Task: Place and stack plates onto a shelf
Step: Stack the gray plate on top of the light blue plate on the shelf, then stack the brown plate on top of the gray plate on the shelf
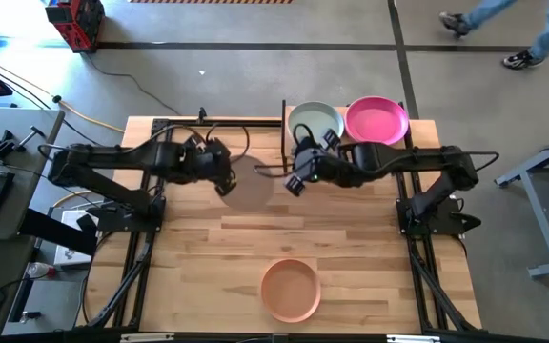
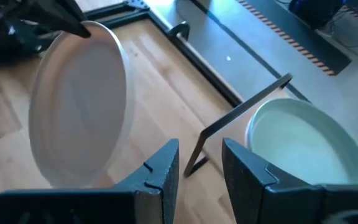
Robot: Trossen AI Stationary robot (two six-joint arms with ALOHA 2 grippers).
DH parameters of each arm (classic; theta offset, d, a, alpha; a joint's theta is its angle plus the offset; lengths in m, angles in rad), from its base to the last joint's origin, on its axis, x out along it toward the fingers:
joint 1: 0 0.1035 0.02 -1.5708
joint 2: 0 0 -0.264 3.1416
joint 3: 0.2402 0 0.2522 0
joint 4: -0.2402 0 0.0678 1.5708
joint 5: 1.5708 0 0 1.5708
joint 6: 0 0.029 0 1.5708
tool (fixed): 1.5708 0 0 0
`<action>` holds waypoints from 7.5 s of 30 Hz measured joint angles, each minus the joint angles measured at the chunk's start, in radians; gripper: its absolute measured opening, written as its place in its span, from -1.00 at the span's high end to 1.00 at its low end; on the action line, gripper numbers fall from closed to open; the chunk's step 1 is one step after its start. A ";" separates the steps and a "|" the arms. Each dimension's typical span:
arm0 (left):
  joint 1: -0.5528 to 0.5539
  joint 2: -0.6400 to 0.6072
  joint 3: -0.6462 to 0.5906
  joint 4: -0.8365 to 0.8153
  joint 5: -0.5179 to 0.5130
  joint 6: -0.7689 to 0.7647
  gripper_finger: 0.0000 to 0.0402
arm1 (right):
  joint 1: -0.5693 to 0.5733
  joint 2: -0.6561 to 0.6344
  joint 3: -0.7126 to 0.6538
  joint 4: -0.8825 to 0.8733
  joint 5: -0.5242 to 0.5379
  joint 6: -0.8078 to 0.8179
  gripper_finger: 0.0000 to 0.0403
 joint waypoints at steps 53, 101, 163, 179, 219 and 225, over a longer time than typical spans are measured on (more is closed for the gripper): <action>0.215 0.004 0.109 0.337 0.024 0.235 0.87 | -0.262 0.000 0.000 0.184 -0.265 -0.052 0.98; 0.352 -0.035 0.108 0.621 0.204 0.355 0.41 | -0.993 0.057 0.000 -0.096 -0.895 -0.292 1.00; 0.268 0.029 0.108 0.321 0.374 0.255 0.42 | -0.690 -0.023 0.000 -0.346 -0.952 -0.176 0.36; -0.028 0.219 0.108 0.179 0.423 -0.006 0.42 | -0.219 -0.085 0.000 -0.351 -0.737 0.309 0.36; -0.386 0.700 0.108 0.596 0.581 -0.346 0.42 | 0.222 -0.089 0.000 -0.337 -0.481 0.755 0.36; -0.390 0.737 0.107 0.590 0.580 -0.372 0.42 | 0.240 -0.089 0.000 -0.337 -0.467 0.754 0.36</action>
